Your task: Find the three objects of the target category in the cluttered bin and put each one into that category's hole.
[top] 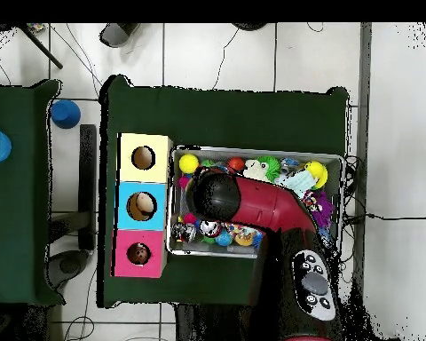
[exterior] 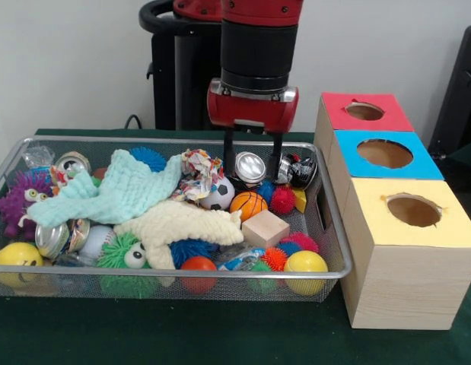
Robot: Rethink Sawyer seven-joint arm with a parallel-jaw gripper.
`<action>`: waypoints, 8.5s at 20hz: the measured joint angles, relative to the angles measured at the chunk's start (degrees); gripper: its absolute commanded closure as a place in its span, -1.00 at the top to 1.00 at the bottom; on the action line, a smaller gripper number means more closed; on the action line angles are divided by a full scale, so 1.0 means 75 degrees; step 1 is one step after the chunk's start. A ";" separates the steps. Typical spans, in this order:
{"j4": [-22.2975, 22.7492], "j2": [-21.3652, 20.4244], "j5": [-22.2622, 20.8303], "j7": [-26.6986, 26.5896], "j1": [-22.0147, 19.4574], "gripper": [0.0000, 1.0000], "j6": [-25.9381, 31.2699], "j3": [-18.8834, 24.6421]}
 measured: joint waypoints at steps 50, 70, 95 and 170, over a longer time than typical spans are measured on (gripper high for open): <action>0.0046 0.0290 -0.1424 -0.0002 -0.2892 1.00 0.0650 0.2214; -0.0271 0.0204 -0.2440 -0.0003 -0.3339 1.00 0.1241 0.2855; -0.0459 0.0310 -0.4459 -0.0003 -0.3531 1.00 0.1246 0.3116; -0.0803 0.1444 -0.3834 0.0589 -0.1838 -1.00 0.0743 0.2022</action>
